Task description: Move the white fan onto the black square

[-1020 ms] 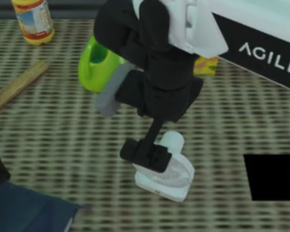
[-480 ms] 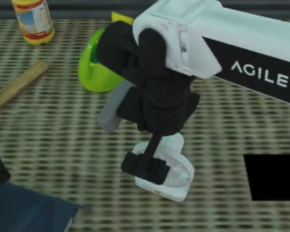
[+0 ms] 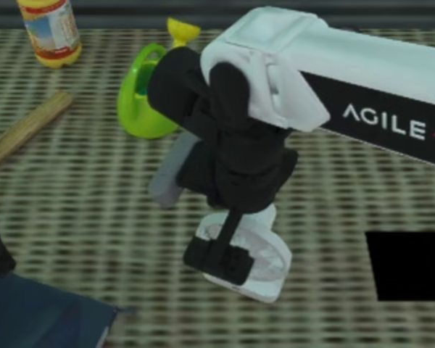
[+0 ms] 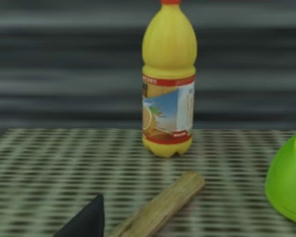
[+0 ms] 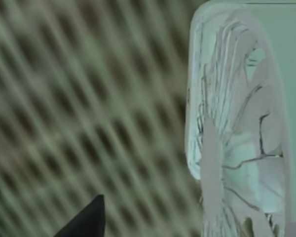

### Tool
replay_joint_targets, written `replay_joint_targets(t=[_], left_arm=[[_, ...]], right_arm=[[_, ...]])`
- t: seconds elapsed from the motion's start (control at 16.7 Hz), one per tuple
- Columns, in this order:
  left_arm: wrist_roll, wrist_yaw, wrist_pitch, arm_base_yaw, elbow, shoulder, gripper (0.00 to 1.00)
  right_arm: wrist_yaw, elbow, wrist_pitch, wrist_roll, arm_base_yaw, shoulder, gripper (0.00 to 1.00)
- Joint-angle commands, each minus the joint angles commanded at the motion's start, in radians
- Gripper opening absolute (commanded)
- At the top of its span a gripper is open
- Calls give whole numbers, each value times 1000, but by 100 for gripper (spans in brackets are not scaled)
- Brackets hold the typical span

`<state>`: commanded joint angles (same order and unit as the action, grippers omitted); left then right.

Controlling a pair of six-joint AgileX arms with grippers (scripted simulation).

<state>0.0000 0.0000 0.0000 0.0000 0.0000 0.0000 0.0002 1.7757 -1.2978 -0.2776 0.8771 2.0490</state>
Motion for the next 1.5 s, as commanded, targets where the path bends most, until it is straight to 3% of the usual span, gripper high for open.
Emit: replay_joint_targets(t=[0.72,1.32,1.5], left_arm=[[0,0,0,0,0,0,100],[0,0,0,0,0,0,100],[0,0,0,0,0,0,100]], right_arm=[[0,0,0,0,0,0,2],[1,5,-4,-1,-2,-5,0],[1,79,-74,-2,2,3,0]])
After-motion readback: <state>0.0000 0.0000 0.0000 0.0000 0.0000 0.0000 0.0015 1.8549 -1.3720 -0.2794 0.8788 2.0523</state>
